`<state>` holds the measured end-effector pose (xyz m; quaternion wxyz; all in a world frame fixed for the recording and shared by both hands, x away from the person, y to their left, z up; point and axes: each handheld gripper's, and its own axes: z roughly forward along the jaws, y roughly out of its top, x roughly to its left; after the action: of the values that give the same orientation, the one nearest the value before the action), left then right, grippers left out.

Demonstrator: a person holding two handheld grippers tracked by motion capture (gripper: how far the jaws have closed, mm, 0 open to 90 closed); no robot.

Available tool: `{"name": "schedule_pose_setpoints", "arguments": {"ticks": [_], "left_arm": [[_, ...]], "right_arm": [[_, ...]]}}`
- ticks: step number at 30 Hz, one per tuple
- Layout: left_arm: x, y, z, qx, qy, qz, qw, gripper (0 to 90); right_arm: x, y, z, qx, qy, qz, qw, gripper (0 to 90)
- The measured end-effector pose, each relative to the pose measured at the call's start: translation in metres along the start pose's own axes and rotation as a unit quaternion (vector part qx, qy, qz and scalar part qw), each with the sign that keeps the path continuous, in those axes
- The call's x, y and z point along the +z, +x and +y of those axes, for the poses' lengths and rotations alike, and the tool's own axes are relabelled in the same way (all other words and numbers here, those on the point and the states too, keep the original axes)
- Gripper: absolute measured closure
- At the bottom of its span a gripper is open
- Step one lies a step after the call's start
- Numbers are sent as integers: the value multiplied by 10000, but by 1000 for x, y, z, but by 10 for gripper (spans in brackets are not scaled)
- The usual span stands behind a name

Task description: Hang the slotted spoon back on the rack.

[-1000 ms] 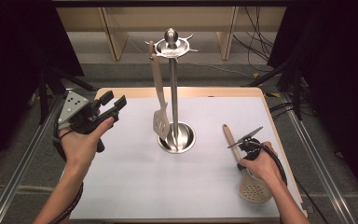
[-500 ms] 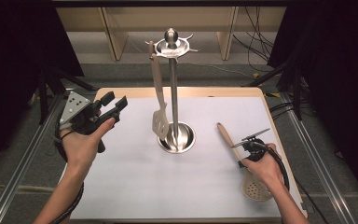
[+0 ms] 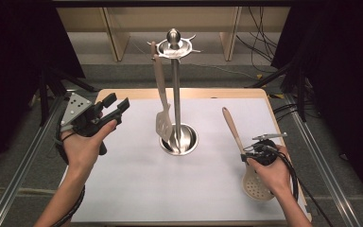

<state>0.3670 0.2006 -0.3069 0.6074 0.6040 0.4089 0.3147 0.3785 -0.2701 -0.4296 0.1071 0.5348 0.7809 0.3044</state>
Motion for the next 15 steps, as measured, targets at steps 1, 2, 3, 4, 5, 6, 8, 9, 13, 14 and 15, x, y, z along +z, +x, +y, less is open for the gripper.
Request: {"name": "schedule_pose_setpoints", "arguments": {"ticks": [1, 2, 3, 4, 5, 6, 8, 9, 13, 14, 15], "left_arm": [[0, 0, 0, 2, 5, -4, 10000, 489], [0, 0, 0, 5, 11, -13, 10000, 489], [0, 0, 0, 3, 15, -18, 10000, 488], [0, 0, -1, -2, 20, -21, 10000, 488], [1, 0, -1, -7, 28, -22, 10000, 487], [1, 0, -1, 6, 55, -27, 10000, 487], [2, -1, -2, -10, 116, -57, 9999, 484], [3, -1, -3, -7, 135, -83, 9999, 482], [6, -4, -7, -13, 251, -160, 9996, 478], [7, -4, -8, -34, 263, -177, 9995, 478], [8, -5, -9, -35, 272, -190, 9994, 478]], "right_arm": [[-1, 0, -1, 16, -167, -14, 9999, 794], [-3, 1, -1, 61, -252, 6, 9997, 794], [-5, 3, -1, 101, -339, -8, 9994, 793], [-7, 4, -1, 106, -401, -159, 9990, 793], [-7, 3, -2, 123, -526, -128, 9985, 793], [-9, 3, -3, 105, -594, -105, 9981, 794], [-10, 0, -4, -169, -865, -74, 9961, 793], [-10, 0, -4, -207, -1000, -80, 9947, 793], [-16, 5, -5, -124, -1195, -11, 9928, 793], [-19, 6, -5, -157, -1236, -24, 9922, 794], [-19, 6, -5, -197, -1371, 32, 9904, 793]]}}
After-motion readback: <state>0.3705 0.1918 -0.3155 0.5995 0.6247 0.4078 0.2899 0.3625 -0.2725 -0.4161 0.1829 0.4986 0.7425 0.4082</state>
